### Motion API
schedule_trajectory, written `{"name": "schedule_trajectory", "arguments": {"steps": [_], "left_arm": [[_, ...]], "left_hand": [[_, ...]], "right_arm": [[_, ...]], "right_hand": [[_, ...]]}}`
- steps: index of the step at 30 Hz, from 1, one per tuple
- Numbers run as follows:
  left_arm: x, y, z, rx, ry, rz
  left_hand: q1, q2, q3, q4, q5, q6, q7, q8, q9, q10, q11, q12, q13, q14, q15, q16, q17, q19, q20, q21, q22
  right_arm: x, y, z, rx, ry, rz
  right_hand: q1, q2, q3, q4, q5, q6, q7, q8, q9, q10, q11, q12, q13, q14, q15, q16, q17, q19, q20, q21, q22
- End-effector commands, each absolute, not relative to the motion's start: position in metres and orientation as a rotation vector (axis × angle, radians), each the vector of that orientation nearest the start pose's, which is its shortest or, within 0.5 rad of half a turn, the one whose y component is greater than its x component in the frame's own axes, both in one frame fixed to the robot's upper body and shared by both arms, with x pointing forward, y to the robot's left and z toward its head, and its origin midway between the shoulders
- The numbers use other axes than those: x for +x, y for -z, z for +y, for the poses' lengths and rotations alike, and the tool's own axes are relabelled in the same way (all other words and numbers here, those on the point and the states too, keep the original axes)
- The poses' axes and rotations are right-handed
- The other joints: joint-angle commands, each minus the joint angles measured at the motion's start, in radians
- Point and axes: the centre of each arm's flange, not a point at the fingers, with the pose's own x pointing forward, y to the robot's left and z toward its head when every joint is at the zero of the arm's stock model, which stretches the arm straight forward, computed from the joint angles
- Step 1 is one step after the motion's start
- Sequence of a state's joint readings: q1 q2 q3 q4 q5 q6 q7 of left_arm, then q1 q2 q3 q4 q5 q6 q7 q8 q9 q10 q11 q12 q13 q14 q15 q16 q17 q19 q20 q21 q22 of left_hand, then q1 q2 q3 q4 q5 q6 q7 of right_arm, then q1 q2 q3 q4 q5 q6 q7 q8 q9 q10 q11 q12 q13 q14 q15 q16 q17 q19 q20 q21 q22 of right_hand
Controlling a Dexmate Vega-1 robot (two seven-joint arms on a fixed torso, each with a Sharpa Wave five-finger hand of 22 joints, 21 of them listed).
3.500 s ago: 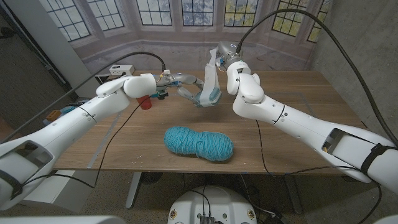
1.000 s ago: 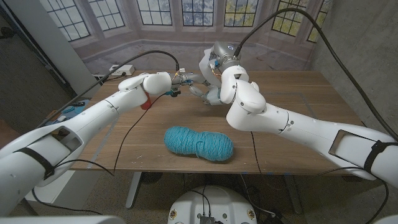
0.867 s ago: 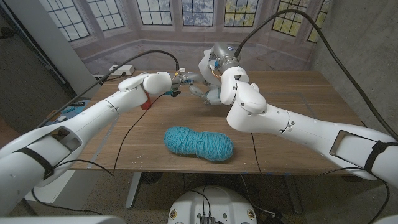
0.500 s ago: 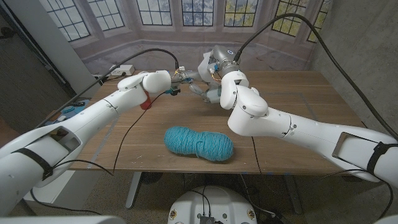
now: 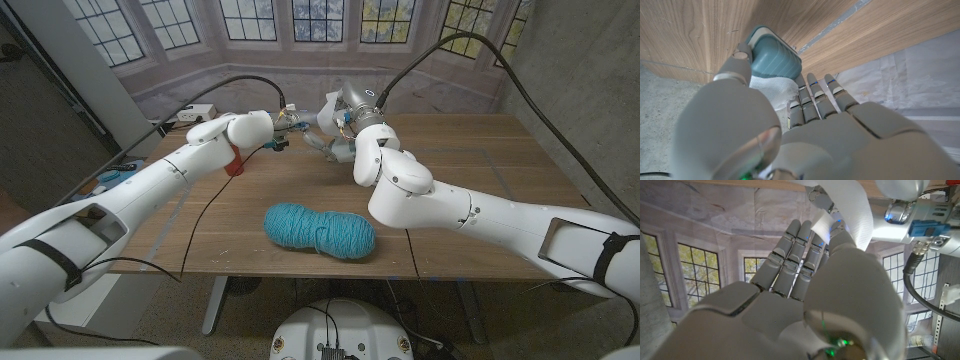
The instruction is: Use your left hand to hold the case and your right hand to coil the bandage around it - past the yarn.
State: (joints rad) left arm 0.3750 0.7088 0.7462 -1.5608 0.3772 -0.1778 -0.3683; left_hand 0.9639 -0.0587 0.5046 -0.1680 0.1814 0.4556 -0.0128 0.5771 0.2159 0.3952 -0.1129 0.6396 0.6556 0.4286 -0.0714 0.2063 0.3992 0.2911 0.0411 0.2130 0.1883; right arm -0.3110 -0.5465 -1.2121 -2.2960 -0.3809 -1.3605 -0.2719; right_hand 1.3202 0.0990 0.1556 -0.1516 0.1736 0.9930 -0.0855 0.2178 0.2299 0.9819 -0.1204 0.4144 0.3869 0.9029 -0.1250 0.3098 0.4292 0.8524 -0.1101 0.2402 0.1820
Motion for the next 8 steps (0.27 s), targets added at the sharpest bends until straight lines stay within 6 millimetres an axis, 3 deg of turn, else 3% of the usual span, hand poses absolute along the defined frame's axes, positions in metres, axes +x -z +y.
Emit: {"name": "schedule_trajectory", "arguments": {"steps": [1, 8], "left_arm": [[0.6050, -0.1266, 0.1481, 1.529, 0.441, -0.777], [0.6043, -0.1251, 0.1501, 1.533, 0.443, -0.778]], "left_hand": [[-0.052, 0.062, 0.017, 0.014, 0.006, 0.039, -0.015, 0.311, 0.011, 0.022, -0.014, 0.005, 0.003, 0.001, -0.001, 0.004, -0.001, -0.008, 0.000, 0.004, 0.002], [-0.050, 0.063, 0.018, 0.012, 0.006, 0.038, -0.011, 0.311, 0.012, 0.021, -0.013, 0.005, 0.003, 0.002, -0.001, 0.004, -0.001, -0.008, 0.000, 0.004, 0.002]], "right_arm": [[0.4589, -0.0910, -0.0372, -1.168, 0.262, -0.601], [0.4578, -0.0906, -0.0355, -1.168, 0.264, -0.604]], "right_hand": [[0.011, 0.004, 0.002, -0.007, 0.007, 0.007, 0.004, 0.002, 0.004, 0.010, 0.001, 0.005, 0.003, 0.012, -0.114, 0.005, 0.006, 0.009, -0.025, 0.006, 0.002], [0.013, 0.005, 0.002, -0.007, 0.007, 0.005, 0.003, 0.001, 0.004, 0.009, 0.000, 0.005, 0.004, 0.013, -0.113, 0.006, 0.008, 0.008, -0.026, 0.006, 0.002]]}}
